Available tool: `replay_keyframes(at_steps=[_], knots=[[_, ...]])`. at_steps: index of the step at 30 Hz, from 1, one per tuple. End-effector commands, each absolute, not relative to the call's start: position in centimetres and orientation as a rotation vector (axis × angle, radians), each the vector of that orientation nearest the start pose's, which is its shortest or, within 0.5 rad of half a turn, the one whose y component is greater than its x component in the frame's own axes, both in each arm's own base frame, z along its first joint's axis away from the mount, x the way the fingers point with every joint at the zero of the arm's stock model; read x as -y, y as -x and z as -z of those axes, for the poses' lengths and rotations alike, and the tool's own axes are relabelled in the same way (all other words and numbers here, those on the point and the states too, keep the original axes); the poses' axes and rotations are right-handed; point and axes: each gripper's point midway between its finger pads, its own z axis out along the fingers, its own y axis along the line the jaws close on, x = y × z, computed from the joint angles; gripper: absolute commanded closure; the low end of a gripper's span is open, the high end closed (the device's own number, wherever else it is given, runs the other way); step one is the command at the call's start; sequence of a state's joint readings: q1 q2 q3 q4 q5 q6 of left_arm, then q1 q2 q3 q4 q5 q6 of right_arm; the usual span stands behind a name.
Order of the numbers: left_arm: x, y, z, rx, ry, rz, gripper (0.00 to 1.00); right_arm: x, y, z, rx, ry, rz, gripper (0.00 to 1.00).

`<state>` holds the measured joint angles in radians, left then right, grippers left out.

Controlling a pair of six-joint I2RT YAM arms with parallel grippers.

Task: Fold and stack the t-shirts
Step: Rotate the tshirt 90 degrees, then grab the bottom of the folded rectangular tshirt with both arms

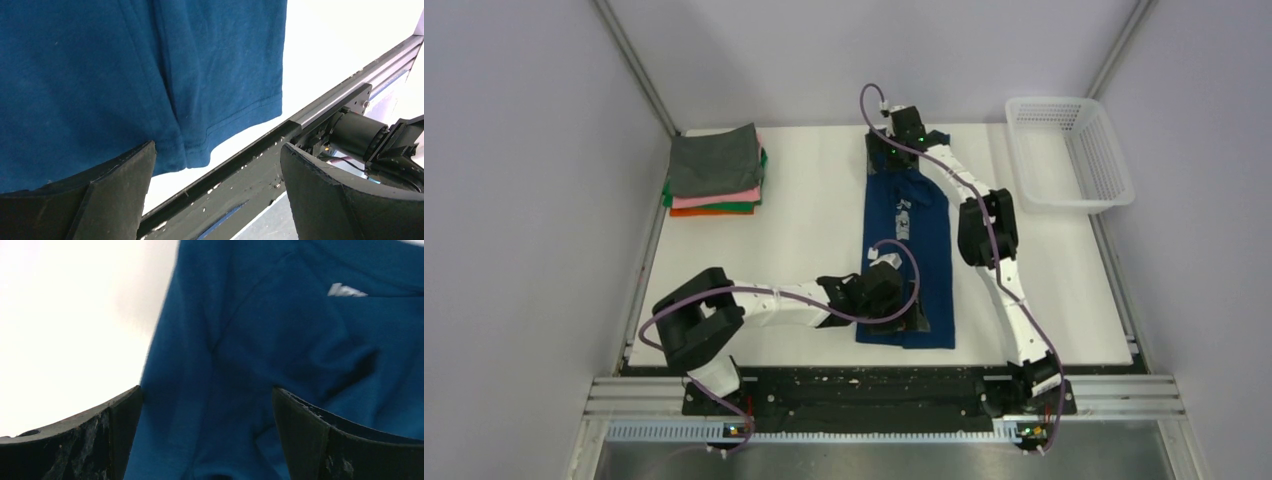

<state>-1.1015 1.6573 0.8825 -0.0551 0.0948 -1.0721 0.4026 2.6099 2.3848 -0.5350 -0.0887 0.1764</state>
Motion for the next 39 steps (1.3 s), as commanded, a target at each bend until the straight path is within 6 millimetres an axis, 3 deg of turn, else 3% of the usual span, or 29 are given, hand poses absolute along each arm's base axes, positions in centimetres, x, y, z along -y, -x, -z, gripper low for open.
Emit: replay_keyframes(at_steps=[1,4,7,9,10,11,12,14,17,22,25,29,32,36,39], knots=[[37.2,-13.6,-7.6,-2.644,-0.115,0.951,0.01,-24.0,-61.6,-16.7,-2.116,0.278,-0.140,0.01],[35.5,-13.9,-8.8,-2.597,-0.117,0.902,0.01,-21.7,-60.8,-21.0,-2.067,0.267,-0.093,0.01],[33.3,-14.0,-9.5,-2.567,-0.101,0.839,0.01,-19.9,-58.4,-21.9,-2.096,0.291,-0.062,0.01],[31.0,-14.4,-8.9,-2.563,-0.043,0.745,0.01,-18.4,-56.1,-20.3,-2.161,0.293,-0.009,0.01],[30.1,-14.5,-8.9,-2.555,-0.018,0.712,0.01,-17.9,-55.0,-20.7,-2.173,0.294,-0.001,0.01],[29.0,-14.5,-8.4,-2.557,0.003,0.674,0.01,-17.1,-52.9,-18.5,-2.245,0.310,0.018,0.01],[28.4,-14.6,-8.2,-2.555,0.019,0.666,0.01,-16.2,-50.8,-18.7,-2.270,0.282,0.017,0.01],[27.4,-14.3,-7.5,-2.574,0.044,0.678,0.01,-15.3,-46.7,-17.0,-2.337,0.163,-0.036,0.01],[27.0,-14.0,-6.7,-2.600,0.063,0.724,0.10,-14.9,-40.2,-15.0,-2.376,-0.004,-0.186,0.01],[27.6,-13.6,-5.6,-2.645,0.064,0.757,0.27,-16.4,-28.3,-10.8,-2.499,-0.052,-0.555,0.01],[27.9,-13.4,-4.6,-2.663,0.084,0.773,0.36,-16.6,-23.0,-9.5,-2.562,-0.084,-0.655,0.03],[28.3,-13.2,-3.5,-2.704,0.074,0.755,0.47,-16.0,-17.6,-7.7,-2.645,-0.098,-0.705,0.07],[28.5,-13.0,-2.8,-2.726,0.068,0.743,0.50,-15.0,-14.2,-5.9,-2.728,-0.121,-0.706,0.13],[28.7,-13.0,-2.3,-2.745,0.052,0.735,0.56,-13.9,-11.8,-3.6,-2.805,-0.174,-0.677,0.22],[28.4,-13.1,-1.8,-2.751,0.059,0.697,0.68,-14.2,-11.3,-2.5,-2.818,-0.218,-0.710,0.31]])
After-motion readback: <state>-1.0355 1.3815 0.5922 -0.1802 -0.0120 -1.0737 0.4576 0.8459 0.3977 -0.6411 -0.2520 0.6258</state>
